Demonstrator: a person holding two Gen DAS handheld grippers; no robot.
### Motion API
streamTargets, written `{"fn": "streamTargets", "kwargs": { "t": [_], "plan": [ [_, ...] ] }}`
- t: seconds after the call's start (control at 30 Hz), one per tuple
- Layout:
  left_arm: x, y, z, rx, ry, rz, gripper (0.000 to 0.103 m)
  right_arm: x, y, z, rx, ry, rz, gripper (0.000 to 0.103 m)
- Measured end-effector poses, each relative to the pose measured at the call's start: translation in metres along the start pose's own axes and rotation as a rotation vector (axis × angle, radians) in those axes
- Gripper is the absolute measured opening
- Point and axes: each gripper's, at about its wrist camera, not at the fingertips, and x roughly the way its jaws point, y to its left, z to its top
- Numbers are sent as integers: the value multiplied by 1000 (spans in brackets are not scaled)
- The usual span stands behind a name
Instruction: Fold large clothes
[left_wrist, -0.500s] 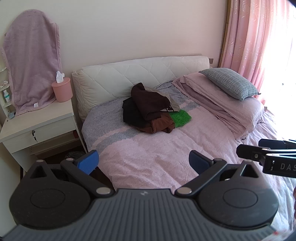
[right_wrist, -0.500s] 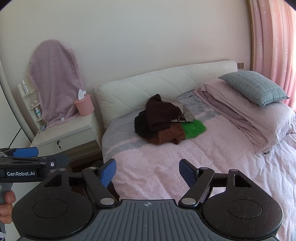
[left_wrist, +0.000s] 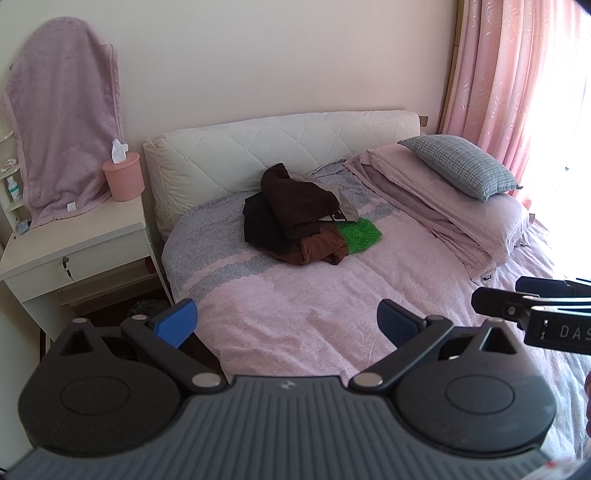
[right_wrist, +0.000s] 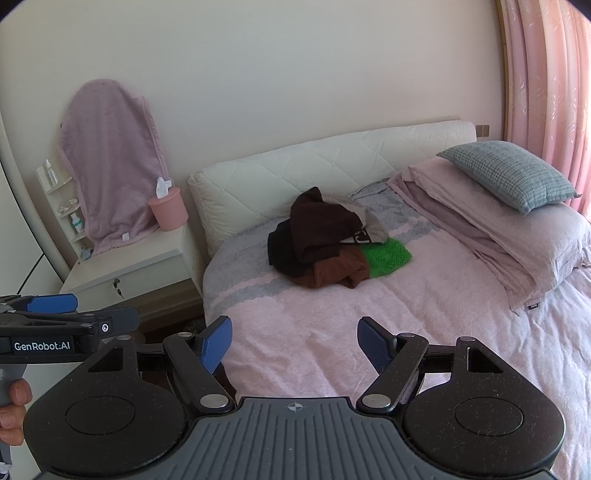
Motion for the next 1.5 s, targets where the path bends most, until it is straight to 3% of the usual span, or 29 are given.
{"fn": "streamTargets", "kwargs": {
  "t": [0.73, 1.13, 1.5],
  "plan": [
    [9, -25, -5, -13, 31, 44, 102, 7, -37, 0, 19, 27, 41, 72],
    [23, -41, -4, -14, 86, 76, 102, 18, -61, 1, 55, 48, 70, 72],
    [54, -28, 8, -50, 128, 42, 102, 47, -76, 12, 122, 48, 88, 72]
  ]
}}
